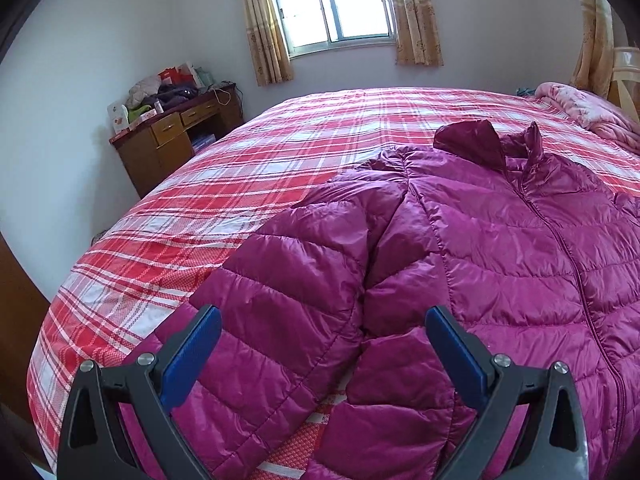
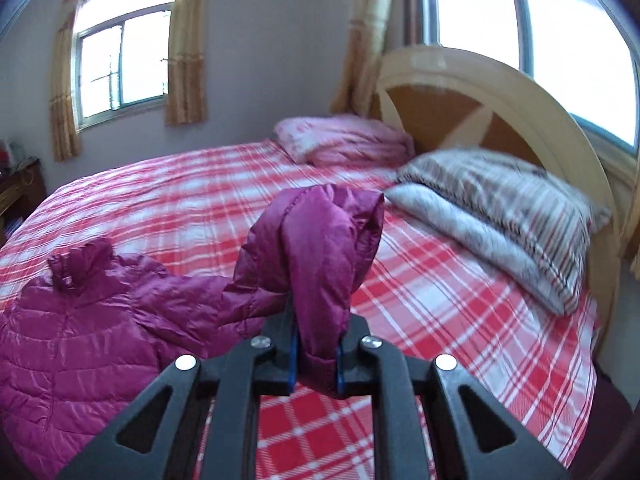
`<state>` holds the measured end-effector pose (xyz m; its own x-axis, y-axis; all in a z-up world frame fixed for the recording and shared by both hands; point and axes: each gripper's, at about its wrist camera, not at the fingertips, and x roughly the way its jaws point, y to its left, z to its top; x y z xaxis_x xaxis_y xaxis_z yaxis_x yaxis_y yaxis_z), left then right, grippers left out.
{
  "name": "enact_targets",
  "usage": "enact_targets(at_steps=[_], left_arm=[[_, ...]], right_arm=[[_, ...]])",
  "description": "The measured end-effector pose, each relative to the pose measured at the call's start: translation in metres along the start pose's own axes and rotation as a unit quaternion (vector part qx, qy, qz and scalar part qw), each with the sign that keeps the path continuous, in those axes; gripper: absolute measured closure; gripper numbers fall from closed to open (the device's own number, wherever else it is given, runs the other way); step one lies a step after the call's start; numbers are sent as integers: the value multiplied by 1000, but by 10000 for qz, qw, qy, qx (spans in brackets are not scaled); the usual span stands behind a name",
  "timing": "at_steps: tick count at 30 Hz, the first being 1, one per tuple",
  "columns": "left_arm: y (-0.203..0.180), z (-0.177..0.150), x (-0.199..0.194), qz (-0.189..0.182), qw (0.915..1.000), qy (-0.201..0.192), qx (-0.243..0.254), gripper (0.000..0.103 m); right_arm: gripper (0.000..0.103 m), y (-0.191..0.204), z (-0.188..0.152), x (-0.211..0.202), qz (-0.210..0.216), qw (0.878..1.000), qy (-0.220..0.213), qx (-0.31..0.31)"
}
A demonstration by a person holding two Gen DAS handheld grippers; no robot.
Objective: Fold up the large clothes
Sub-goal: 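Lift the sleeve with the right gripper and lay it across the jacket front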
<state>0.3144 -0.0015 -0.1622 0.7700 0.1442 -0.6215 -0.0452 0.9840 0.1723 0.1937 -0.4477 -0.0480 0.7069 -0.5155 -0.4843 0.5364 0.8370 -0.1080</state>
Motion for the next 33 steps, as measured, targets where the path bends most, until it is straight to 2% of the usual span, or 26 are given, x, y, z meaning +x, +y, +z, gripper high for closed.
enact_targets(at_steps=[9,16,27,33], left_arm=[[13,0,5,2,9999,43,-156,1],[14,0,3,-69,9998,18,-173,1],[23,0,5,-82,9996,44,-278,1],[29,0,6,-81,9994,64,-323,1]], right_arm=[[88,69,16,-29,421,9944,-539,-805],[88,115,16,-42,689,9866,-729,-1289],[88,193,-7,-49,1098,9632,-879,-2289],[88,231,-25,-43,1437,9541,-734,-2524]])
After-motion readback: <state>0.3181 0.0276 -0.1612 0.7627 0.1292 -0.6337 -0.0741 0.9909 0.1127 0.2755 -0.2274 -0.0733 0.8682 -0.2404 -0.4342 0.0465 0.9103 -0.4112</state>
